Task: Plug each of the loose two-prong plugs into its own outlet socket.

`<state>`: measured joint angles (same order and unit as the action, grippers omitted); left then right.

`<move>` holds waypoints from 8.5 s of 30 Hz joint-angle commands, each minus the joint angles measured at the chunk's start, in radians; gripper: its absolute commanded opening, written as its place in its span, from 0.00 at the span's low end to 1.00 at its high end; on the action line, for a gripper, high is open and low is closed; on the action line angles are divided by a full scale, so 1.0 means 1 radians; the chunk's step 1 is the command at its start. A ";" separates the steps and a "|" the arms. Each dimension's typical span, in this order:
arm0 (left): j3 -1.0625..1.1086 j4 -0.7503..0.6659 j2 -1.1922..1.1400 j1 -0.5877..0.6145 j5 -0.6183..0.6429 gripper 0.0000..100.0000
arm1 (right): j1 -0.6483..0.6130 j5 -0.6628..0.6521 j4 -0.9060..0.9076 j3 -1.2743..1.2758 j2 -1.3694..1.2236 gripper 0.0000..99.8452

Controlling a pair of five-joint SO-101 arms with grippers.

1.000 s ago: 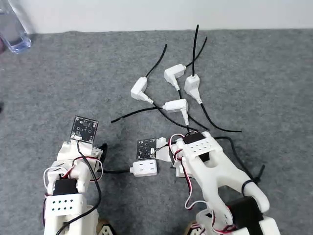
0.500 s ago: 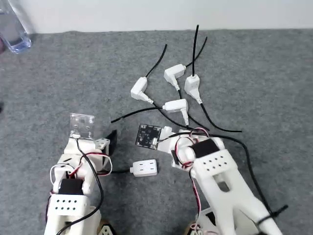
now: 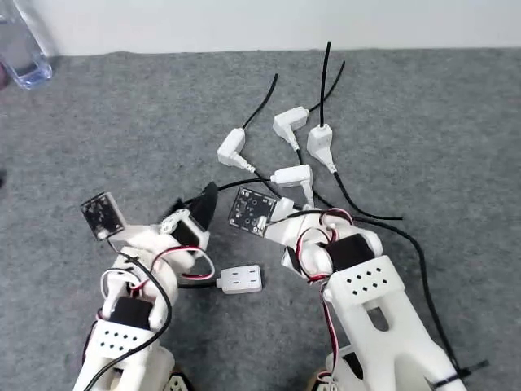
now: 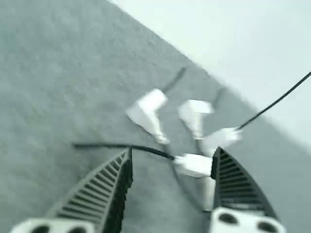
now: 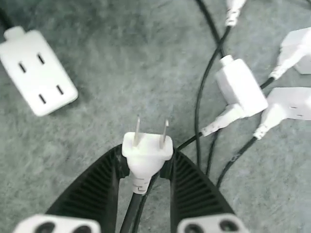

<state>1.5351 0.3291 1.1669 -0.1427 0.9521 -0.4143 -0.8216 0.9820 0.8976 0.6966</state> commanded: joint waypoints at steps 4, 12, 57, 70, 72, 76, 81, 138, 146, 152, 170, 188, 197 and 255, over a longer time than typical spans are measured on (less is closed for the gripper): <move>-0.005 -0.025 0.012 -0.080 0.118 0.25 | 0.001 0.028 -0.016 -0.147 0.005 0.01; 0.001 0.011 0.012 -0.328 0.120 0.40 | 0.005 0.068 -0.008 -0.318 -0.245 0.01; 0.145 -0.287 0.011 -0.241 0.112 0.45 | -0.131 0.095 0.260 -0.454 -0.021 0.01; 0.145 -0.287 0.011 -0.239 0.112 0.45 | -0.183 0.100 0.364 -0.552 -0.019 0.01; 0.145 -0.287 0.011 -0.239 0.112 0.45 | -0.183 0.100 0.366 -0.554 -0.018 0.01; 0.145 -0.287 0.011 -0.239 0.112 0.45 | -0.182 0.100 0.367 -0.562 -0.018 0.01; 0.145 -0.287 0.011 -0.244 0.112 0.45 | -0.182 0.095 0.446 -0.666 -0.018 0.01; 0.145 -0.288 0.012 -0.247 0.112 0.45 | -0.180 0.101 0.512 -0.818 -0.019 0.01; 0.145 -0.288 0.012 -0.247 0.112 0.45 | -0.180 0.120 0.516 -0.856 -0.019 0.01; 0.145 -0.288 0.012 -0.247 0.112 0.45 | -0.180 0.121 0.512 -0.822 -0.027 0.01; 0.145 -0.288 0.012 -0.249 0.112 0.45 | -0.180 0.127 0.499 -0.839 -0.019 0.01; 0.145 -0.229 0.012 -0.299 0.112 0.45 | -0.180 0.127 0.503 -0.839 -0.019 0.01; 0.145 -0.224 0.006 -0.308 0.114 0.45 | -0.180 0.126 0.499 -0.839 -0.019 0.01; 0.145 0.054 0.011 0.433 -0.394 0.45 | -0.139 -0.103 0.788 -1.119 -0.582 0.01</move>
<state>1.6870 0.3782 1.1684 0.2302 0.6805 -0.5585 -0.8800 1.7354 -0.1672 0.1304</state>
